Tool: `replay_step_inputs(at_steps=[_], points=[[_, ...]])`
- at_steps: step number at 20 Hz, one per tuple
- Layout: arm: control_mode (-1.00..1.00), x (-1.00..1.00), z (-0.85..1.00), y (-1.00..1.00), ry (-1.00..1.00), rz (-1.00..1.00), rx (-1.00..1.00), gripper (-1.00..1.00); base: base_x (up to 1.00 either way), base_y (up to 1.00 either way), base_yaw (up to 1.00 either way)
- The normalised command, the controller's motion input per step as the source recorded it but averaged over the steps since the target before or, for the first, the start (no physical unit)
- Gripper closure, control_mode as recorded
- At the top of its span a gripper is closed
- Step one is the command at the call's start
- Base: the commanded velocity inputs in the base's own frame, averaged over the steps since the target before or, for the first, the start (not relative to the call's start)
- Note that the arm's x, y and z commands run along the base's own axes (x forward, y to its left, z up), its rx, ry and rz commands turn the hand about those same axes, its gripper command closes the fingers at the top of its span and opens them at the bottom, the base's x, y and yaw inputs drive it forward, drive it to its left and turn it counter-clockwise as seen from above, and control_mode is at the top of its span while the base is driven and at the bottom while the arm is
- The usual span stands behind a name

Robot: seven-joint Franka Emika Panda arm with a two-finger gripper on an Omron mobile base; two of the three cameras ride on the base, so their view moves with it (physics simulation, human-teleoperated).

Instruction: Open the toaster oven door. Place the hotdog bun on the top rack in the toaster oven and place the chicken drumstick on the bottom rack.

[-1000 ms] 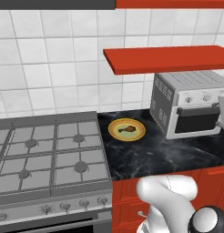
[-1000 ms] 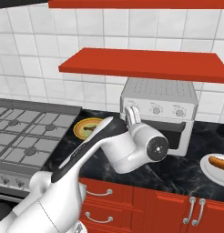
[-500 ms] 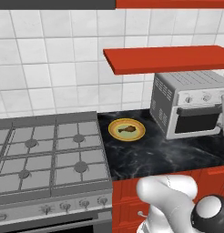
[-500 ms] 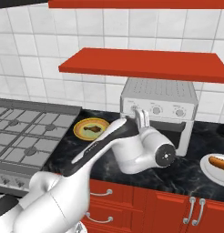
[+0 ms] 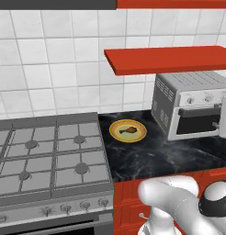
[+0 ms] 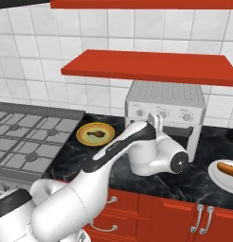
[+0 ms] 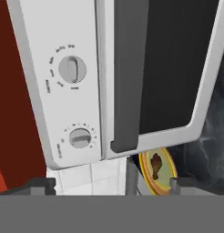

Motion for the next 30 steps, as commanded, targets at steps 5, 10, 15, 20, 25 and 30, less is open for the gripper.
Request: replay_step_inputs(at_steps=[5,10,15,20,25,30], points=[[-1.0,0.46,-0.22,-0.01,0.0,0.0,0.06,-1.0,0.0,0.0,0.0],[-1.0,0.37,-0.08,-0.05,0.0,0.0,0.05,-1.0,0.0,0.0,0.0],[-1.0,0.29,-0.13,-0.14,0.0,0.0,0.02,-1.0,0.0,0.0,0.0],[-1.0,0.16,-0.14,-0.38,0.0,0.0,0.04,-1.0,0.0,0.0,0.0],[-1.0,0.22,-0.17,-0.3,0.0,0.0,0.03,-1.0,0.0,0.0,0.0],[-1.0,0.29,-0.23,-0.08,0.0,0.0,0.0,-1.0,0.0,0.0,0.0]])
